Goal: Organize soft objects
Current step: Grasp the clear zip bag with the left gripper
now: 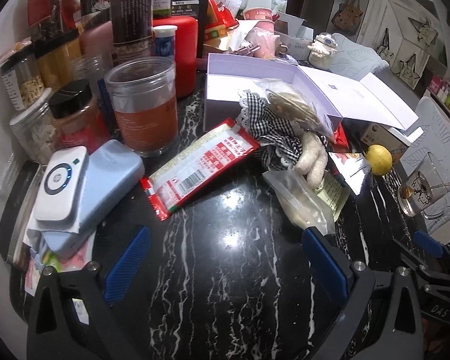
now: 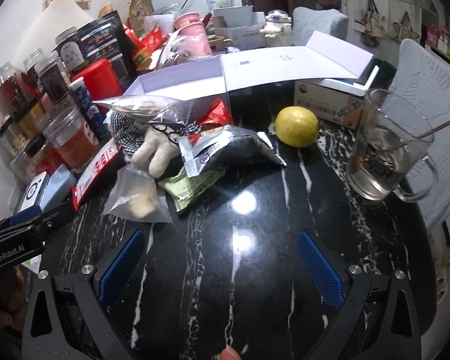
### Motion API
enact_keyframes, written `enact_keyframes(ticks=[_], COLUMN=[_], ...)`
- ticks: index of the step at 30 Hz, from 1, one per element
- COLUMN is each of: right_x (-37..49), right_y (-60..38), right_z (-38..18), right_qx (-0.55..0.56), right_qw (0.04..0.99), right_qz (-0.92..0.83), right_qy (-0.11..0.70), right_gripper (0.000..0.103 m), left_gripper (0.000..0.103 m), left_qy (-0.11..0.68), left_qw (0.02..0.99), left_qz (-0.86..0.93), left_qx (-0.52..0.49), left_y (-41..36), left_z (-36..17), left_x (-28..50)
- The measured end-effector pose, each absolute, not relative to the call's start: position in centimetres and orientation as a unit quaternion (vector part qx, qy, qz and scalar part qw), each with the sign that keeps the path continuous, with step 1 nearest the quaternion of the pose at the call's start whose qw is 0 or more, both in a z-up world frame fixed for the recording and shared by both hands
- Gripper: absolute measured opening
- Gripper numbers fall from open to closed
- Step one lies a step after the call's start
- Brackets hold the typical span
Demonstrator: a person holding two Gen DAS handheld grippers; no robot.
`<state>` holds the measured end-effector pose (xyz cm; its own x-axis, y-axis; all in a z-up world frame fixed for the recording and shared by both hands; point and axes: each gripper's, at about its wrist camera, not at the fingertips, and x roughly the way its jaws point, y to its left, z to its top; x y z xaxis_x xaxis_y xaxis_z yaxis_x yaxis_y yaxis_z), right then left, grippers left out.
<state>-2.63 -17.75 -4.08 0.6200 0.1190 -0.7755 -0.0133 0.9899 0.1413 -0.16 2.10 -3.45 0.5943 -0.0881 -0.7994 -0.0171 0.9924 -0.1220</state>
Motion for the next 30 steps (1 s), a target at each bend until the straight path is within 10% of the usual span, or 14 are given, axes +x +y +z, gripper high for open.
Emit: enact_keyframes(ticks=[19, 30], right_x=[0.8, 2.0], right_y=[-20.8, -20.9], right_z=[-6.3, -7.3], right_qx=[0.038, 0.045], right_qw=[0.887, 0.876], right_qz=[0.014, 0.014], right_qy=[0.459, 0.480], right_gripper=[0.103, 0.103], left_gripper=[0.102, 0.046], left_qy=[0.502, 0.515], left_qw=[0.858, 0.845], left_qz=[-0.104, -0.137], left_qx=[-0.032, -0.038], left_y=[-4.5, -5.4], left_z=[-6.4, -8.7], left_x=[5.6, 6.7])
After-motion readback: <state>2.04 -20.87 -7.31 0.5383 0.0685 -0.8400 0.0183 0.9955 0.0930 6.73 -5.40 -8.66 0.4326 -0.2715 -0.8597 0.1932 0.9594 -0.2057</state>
